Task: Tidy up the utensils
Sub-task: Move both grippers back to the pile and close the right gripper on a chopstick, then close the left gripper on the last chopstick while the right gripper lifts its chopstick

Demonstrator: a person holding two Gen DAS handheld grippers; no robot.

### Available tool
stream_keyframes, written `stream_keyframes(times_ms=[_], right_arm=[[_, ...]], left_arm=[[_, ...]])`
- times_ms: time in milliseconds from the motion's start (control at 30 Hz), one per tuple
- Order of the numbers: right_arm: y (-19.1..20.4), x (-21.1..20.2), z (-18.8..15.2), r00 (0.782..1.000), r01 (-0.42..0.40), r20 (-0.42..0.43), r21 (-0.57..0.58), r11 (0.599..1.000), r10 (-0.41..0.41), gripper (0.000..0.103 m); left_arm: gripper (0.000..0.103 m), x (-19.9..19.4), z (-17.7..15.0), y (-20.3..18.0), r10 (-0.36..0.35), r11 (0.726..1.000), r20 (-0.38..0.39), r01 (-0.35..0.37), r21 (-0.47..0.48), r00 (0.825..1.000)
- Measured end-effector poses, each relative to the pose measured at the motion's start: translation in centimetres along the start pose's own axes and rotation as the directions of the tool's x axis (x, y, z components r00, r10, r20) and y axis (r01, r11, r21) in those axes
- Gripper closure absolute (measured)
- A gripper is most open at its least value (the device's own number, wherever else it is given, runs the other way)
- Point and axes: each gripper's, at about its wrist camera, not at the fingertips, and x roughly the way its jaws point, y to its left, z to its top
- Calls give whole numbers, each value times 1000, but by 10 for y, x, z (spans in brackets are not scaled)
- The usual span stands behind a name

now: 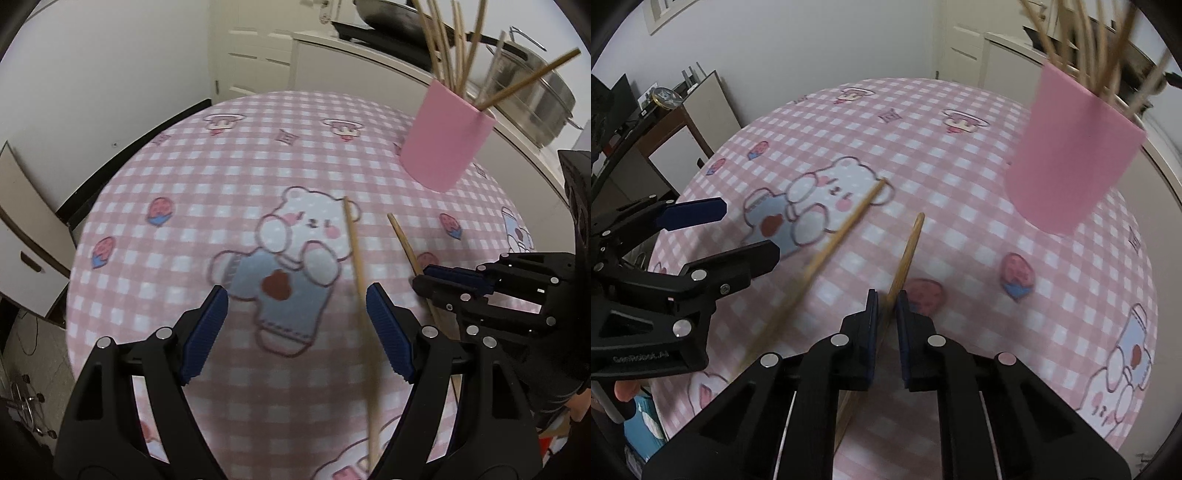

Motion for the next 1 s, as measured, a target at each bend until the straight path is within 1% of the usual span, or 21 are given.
stream_keyframes(times_ms=[133, 233, 400, 433, 467, 500, 533, 633, 667, 700, 833, 900, 1000], right_arm=[[-19, -6, -6, 1000, 8, -8, 15, 1000, -8, 94], [-32, -10, -10, 1000, 5, -8, 33, 999, -4, 94], [-41, -12, -12, 1000, -17, -6, 47, 999, 17, 94], [-42, -13, -13, 1000, -21, -5, 49, 999, 21, 94], [-42, -13, -13, 1000, -22, -4, 49, 999, 23, 94], [-42, -12, -13, 1000, -24, -4, 48, 999, 24, 94], [-42, -12, -12, 1000, -26, -5, 49, 998, 26, 94], [-44, -12, -12, 1000, -29, -8, 48, 998, 30, 94], [-44, -12, -12, 999, -30, -11, 46, 998, 30, 93], [-44, -11, -11, 999, -31, -15, 45, 998, 32, 93], [-46, -9, -6, 999, -39, -18, 63, 997, 40, 93], [-45, -7, -3, 999, -34, -18, 66, 997, 35, 93], [-42, -5, -1, 1000, -17, -15, 66, 998, 18, 94]], left_arm=[[26, 9, 7, -10, 1, 1000, -23, -1, 1, 1000], [26, 14, 11, -18, -14, 1000, -29, 15, 3, 999], [27, 23, 16, -30, -10, 1000, -44, 11, 17, 999], [30, 25, 16, -32, -7, 1000, -47, 8, 27, 999], [44, 27, 16, -35, -2, 999, -54, 4, 37, 999], [61, 31, 16, -37, 0, 999, -72, 4, 44, 997], [67, 35, 16, -38, -2, 999, -89, 6, 45, 996], [68, 38, 17, -41, 12, 998, -76, -8, 58, 997], [70, 38, 17, -42, 16, 998, -76, -12, 59, 997], [75, 38, 17, -42, 21, 998, -75, -16, 61, 997], [85, 39, 19, -42, 25, 998, -70, -21, 61, 997], [93, 39, 19, -42, 25, 998, -69, -20, 63, 997], [96, 40, 20, -43, 22, 998, -66, -19, 56, 998]])
